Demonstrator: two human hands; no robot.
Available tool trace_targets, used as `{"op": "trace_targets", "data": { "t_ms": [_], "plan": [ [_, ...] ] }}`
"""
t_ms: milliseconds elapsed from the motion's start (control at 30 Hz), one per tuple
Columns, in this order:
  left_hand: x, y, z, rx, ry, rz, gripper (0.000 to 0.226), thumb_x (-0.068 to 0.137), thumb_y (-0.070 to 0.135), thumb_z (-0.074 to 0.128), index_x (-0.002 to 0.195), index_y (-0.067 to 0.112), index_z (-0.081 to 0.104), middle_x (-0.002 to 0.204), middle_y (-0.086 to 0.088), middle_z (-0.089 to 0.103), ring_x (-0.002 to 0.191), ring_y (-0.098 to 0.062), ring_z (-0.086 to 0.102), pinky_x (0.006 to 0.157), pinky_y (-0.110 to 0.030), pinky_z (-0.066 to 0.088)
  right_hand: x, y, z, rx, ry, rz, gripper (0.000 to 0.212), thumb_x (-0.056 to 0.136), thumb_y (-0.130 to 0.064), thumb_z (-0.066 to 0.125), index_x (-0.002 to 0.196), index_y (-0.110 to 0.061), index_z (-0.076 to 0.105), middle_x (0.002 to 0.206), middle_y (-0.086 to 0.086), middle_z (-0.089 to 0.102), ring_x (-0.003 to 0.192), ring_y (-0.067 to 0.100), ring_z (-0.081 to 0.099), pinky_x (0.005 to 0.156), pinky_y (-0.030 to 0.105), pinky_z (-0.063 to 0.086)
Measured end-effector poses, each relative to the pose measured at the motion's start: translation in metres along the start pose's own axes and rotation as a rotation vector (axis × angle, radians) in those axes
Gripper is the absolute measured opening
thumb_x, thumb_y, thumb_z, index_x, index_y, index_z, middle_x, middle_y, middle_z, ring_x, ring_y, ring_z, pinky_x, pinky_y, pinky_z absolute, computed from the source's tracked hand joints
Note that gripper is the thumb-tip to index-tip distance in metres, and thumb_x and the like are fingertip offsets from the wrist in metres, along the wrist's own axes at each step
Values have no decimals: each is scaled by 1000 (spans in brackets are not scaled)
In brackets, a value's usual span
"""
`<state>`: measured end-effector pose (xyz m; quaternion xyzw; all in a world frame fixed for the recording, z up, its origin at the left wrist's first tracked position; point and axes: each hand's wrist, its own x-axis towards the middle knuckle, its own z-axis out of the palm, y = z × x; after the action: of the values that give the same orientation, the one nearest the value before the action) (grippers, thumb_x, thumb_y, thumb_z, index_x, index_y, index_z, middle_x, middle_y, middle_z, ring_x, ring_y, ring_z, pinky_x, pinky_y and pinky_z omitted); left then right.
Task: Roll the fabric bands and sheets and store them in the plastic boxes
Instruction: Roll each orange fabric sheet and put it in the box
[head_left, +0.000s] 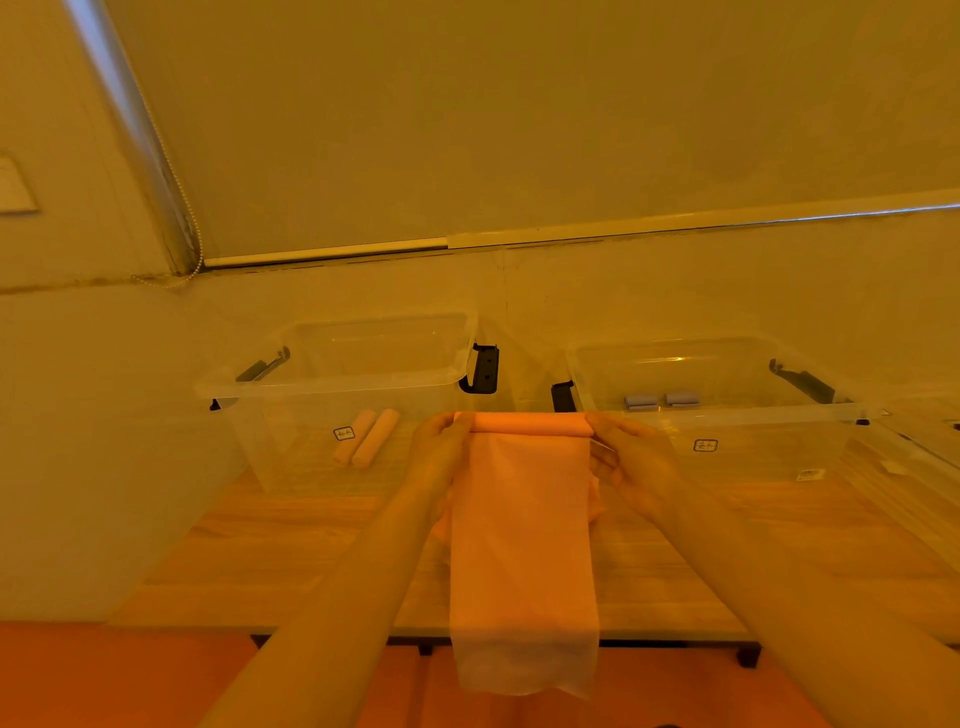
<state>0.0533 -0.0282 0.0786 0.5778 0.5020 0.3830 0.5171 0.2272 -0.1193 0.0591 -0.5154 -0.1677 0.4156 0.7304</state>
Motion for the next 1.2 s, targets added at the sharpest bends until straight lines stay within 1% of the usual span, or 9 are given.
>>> {"op": "trace_targets", "data": {
  "t_ms": [100, 200, 333, 467, 600, 800, 900, 1033, 1200],
  "plan": [
    [0, 0, -1, 36, -26, 14, 48, 98, 34, 49, 141, 16, 41, 142, -7, 45, 128, -25, 43, 103, -41, 40, 0, 0, 0, -6, 10, 0, 34, 90, -11, 62, 123, -7, 58, 114, 15, 64, 102, 27, 62, 83, 36, 54],
    [0, 0, -1, 50, -39, 16, 46, 98, 33, 48, 140, 16, 42, 141, -8, 46, 126, -26, 45, 102, -41, 42, -2, -2, 1, 45, -34, 81, 32, 93, -16, 57, 124, -6, 55, 110, 14, 64, 99, 25, 62, 79, 34, 54],
    [-1, -1, -2, 96, -34, 64, 44, 98, 33, 48, 139, 17, 43, 141, -8, 46, 126, -25, 45, 99, -39, 43, -3, -2, 4, -56, -70, 143, 44, 89, -25, 63, 128, -5, 53, 121, 17, 60, 111, 30, 59, 86, 38, 54],
    [0, -3, -4, 76, -43, 48, 41, 95, 35, 53, 134, 21, 49, 137, -5, 49, 121, -25, 48, 95, -40, 47, -3, -2, 0, -119, -74, 110, 42, 87, -18, 65, 126, -5, 56, 110, 14, 65, 97, 26, 64, 69, 34, 56],
    [0, -4, -4, -23, -69, 20, 24, 95, 32, 55, 118, 24, 57, 124, -3, 56, 106, -19, 54, 86, -35, 50, -1, -4, -4, -52, -63, 92, 43, 87, -9, 64, 128, -3, 53, 104, 15, 63, 89, 24, 64, 70, 34, 56],
    [4, -4, -2, -49, -63, 2, 40, 95, 32, 55, 131, 16, 52, 120, -6, 59, 110, -24, 56, 96, -42, 49, -2, -5, -5, -63, -126, 70, 41, 91, -7, 57, 132, -9, 52, 110, 14, 63, 91, 23, 64, 63, 31, 56],
    [6, -6, -2, -35, -70, -17, 38, 95, 31, 54, 128, 12, 54, 114, -9, 62, 106, -25, 59, 95, -44, 50, -2, -5, -5, -71, -125, 66, 42, 91, -7, 58, 132, -9, 51, 115, 15, 61, 97, 26, 63, 68, 34, 56],
    [6, -9, -2, -38, -83, -17, 39, 96, 27, 53, 134, 17, 49, 125, -7, 56, 111, -25, 55, 94, -42, 50, -4, -5, -1, -41, -98, 64, 40, 89, -13, 63, 127, -6, 54, 117, 16, 60, 101, 28, 60, 78, 39, 55],
    [5, -11, -1, -51, -115, -53, 29, 96, 22, 52, 125, 21, 52, 120, -5, 55, 109, -23, 54, 92, -40, 50, -1, -4, -4, -97, -114, 45, 36, 90, -5, 60, 126, -9, 56, 107, 10, 59, 94, 24, 59, 76, 36, 55]
  ]
}}
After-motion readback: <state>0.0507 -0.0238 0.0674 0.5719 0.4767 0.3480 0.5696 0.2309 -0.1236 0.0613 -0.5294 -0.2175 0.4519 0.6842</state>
